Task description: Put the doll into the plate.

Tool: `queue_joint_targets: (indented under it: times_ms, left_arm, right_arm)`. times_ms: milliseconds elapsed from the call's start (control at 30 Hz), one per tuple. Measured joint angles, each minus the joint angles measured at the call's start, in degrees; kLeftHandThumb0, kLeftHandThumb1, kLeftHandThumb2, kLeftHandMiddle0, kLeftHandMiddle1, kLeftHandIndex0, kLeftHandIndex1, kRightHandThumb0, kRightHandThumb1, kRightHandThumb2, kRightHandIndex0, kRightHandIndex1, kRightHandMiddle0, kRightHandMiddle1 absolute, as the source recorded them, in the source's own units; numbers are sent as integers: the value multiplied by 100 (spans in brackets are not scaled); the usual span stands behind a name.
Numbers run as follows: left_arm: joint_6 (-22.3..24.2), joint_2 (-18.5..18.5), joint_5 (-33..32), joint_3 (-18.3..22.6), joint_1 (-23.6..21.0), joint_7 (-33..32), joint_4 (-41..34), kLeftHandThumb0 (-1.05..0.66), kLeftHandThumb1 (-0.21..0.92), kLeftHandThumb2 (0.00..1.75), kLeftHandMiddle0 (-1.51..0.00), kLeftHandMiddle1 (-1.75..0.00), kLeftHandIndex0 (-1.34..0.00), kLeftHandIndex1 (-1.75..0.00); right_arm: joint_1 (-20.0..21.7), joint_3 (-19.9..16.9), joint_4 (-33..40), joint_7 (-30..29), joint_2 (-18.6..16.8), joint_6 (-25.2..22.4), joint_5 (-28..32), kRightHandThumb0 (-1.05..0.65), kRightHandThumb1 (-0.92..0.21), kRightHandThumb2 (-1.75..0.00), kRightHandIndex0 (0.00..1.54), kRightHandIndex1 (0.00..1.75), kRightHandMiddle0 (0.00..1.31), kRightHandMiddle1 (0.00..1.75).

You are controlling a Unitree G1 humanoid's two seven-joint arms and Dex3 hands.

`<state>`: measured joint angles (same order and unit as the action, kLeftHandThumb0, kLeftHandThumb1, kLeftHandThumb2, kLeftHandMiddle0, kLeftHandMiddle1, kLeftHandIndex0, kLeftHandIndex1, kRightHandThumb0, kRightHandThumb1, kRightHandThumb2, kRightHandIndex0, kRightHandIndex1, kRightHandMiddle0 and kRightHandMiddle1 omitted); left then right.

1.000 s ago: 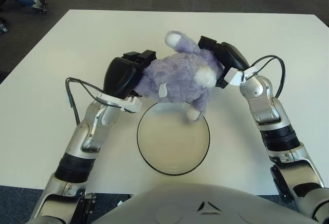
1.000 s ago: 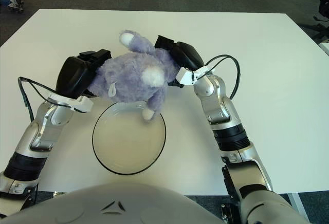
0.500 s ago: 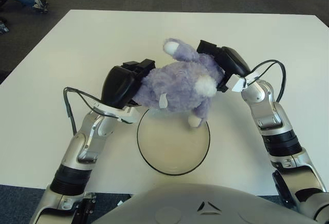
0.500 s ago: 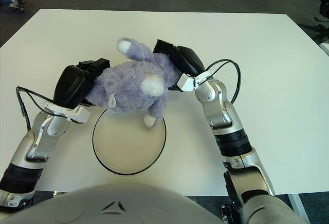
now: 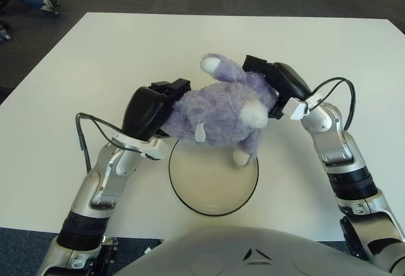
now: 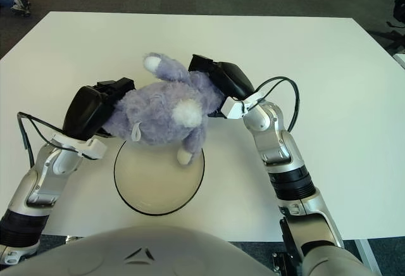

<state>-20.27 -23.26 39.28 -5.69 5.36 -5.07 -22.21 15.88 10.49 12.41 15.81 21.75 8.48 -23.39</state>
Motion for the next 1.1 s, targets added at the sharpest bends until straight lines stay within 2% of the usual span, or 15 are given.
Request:
queue_joint_targets:
  times_ms: [167,567,767,1100]
  left_arm:
    - [19,-27,-154,83,155,281,-239,0,1,164,-81,-167,-66,-175]
    - [208,-39,-471,300,517,888,-713,0,-1,163,-86,-158,-69,-175]
    - [265,-39,-482,376,592,1041,-855,0,-2,164,-87,-158,-69,-175]
    - [321,-37,-511,412,659,1185,-954,0,-3,163,-90,-153,-69,-175]
  right_arm:
    - [-54,0,1,-42,16,196,-30,0,12,-175,99,157,72,175]
    - [-83,1,0,-67,125,559,-54,0,11,-175,98,160,71,175]
    - [-85,2,9,144,127,499,84,0,12,-175,99,158,71,175]
    - [-115,1,200,660,186,38,404,0,12,-175,100,156,72,175]
